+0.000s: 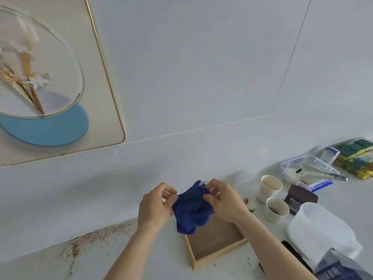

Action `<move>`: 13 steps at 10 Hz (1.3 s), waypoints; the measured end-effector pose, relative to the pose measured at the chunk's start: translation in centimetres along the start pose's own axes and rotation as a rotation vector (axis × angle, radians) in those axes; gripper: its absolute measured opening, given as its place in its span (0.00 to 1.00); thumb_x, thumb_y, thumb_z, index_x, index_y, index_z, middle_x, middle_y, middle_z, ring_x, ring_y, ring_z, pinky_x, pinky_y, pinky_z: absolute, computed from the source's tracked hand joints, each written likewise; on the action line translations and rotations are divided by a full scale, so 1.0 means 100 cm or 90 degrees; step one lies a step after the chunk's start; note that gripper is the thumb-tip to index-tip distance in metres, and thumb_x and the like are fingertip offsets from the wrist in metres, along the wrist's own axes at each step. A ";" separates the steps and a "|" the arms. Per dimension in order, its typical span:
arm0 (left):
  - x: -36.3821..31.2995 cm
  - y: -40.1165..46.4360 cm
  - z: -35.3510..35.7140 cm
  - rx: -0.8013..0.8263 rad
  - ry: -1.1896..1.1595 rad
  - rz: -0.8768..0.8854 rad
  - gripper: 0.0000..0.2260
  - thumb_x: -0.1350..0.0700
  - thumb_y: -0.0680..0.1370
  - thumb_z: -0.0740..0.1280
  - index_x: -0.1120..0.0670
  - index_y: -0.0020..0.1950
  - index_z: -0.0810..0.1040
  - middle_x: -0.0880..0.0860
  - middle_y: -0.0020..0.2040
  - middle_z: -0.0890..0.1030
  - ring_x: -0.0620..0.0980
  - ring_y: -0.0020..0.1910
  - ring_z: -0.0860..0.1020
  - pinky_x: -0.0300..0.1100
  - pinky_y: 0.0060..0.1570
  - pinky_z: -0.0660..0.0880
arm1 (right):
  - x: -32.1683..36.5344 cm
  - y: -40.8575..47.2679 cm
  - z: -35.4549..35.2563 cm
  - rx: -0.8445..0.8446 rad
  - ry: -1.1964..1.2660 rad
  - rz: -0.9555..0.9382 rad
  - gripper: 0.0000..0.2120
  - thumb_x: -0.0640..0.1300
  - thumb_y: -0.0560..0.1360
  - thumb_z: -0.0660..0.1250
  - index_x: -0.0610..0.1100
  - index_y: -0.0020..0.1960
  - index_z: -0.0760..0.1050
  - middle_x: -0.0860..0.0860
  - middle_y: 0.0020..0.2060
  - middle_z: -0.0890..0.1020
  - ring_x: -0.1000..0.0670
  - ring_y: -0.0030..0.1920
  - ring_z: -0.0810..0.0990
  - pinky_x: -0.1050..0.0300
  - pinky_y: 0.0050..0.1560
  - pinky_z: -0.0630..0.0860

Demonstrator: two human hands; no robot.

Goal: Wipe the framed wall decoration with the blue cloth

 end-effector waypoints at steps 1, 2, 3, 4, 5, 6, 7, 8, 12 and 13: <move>0.011 0.002 0.037 0.031 -0.017 -0.031 0.05 0.56 0.79 0.71 0.46 0.45 0.79 0.46 0.40 0.85 0.46 0.29 0.84 0.43 0.35 0.80 | -0.038 0.001 0.000 -0.014 -0.042 0.047 0.03 0.43 0.79 0.70 0.50 0.48 0.78 0.49 0.42 0.85 0.46 0.44 0.81 0.56 0.40 0.74; 0.020 0.002 0.071 0.057 -0.024 -0.044 0.09 0.58 0.79 0.70 0.45 0.43 0.79 0.45 0.40 0.84 0.47 0.33 0.85 0.47 0.39 0.81 | -0.067 0.000 0.008 -0.029 -0.037 0.069 0.04 0.40 0.78 0.69 0.47 0.51 0.80 0.50 0.41 0.86 0.46 0.44 0.82 0.52 0.44 0.78; 0.033 0.003 0.100 0.099 -0.007 -0.056 0.13 0.60 0.79 0.69 0.42 0.42 0.77 0.42 0.41 0.84 0.48 0.42 0.85 0.49 0.48 0.82 | -0.088 0.000 0.019 -0.042 -0.041 0.090 0.06 0.37 0.77 0.67 0.47 0.49 0.80 0.50 0.40 0.85 0.46 0.43 0.82 0.48 0.46 0.82; 0.046 0.003 0.124 0.156 0.002 -0.074 0.13 0.61 0.80 0.68 0.41 0.48 0.78 0.41 0.48 0.83 0.44 0.48 0.83 0.41 0.50 0.81 | -0.106 0.002 0.030 -0.052 -0.046 0.100 0.07 0.37 0.79 0.66 0.48 0.51 0.79 0.51 0.44 0.84 0.47 0.45 0.82 0.49 0.48 0.83; 0.055 0.003 0.144 0.228 -0.003 -0.108 0.12 0.61 0.81 0.67 0.46 0.60 0.77 0.44 0.58 0.82 0.43 0.55 0.81 0.35 0.54 0.78 | -0.123 0.004 0.041 -0.058 -0.064 0.102 0.09 0.37 0.81 0.65 0.48 0.55 0.79 0.51 0.50 0.83 0.49 0.49 0.81 0.51 0.52 0.83; 0.059 0.000 0.157 0.305 0.038 -0.109 0.18 0.58 0.82 0.67 0.47 0.71 0.71 0.44 0.67 0.78 0.47 0.68 0.77 0.39 0.67 0.74 | -0.135 0.002 0.054 -0.012 -0.134 0.092 0.16 0.39 0.82 0.64 0.51 0.67 0.77 0.51 0.61 0.81 0.48 0.58 0.80 0.52 0.59 0.81; 0.065 -0.008 0.168 0.371 0.162 -0.085 0.26 0.52 0.84 0.64 0.47 0.81 0.60 0.47 0.79 0.69 0.50 0.77 0.70 0.42 0.72 0.68 | -0.146 -0.006 0.073 0.127 -0.240 0.098 0.25 0.46 0.84 0.63 0.53 0.79 0.65 0.49 0.75 0.72 0.45 0.73 0.72 0.49 0.69 0.75; 0.070 -0.015 0.168 0.389 0.292 -0.054 0.29 0.48 0.84 0.62 0.47 0.83 0.54 0.49 0.82 0.63 0.53 0.79 0.65 0.48 0.78 0.65 | -0.154 -0.018 0.089 0.243 -0.312 0.117 0.30 0.55 0.84 0.63 0.55 0.83 0.56 0.47 0.84 0.58 0.42 0.84 0.54 0.41 0.80 0.63; 0.078 -0.011 0.091 0.284 0.476 0.044 0.39 0.28 0.79 0.53 0.43 0.84 0.43 0.48 0.86 0.44 0.52 0.85 0.41 0.58 0.82 0.38 | -0.116 -0.029 0.094 0.295 -0.413 0.120 0.57 0.85 0.61 0.38 0.58 0.84 0.43 0.47 0.85 0.41 0.40 0.84 0.37 0.33 0.82 0.36; 0.081 -0.016 0.058 0.257 0.458 0.045 0.40 0.28 0.78 0.54 0.42 0.84 0.43 0.48 0.86 0.43 0.52 0.85 0.40 0.59 0.82 0.37 | -0.087 -0.033 0.099 0.287 -0.409 0.121 0.57 0.85 0.60 0.40 0.59 0.84 0.43 0.48 0.85 0.40 0.41 0.84 0.36 0.33 0.83 0.36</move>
Point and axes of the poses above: each hand's wrist, its own y-axis towards the middle knuckle, its own z-axis out of the palm, x = y × z, the point moved 5 cm from there along y, towards the middle knuckle
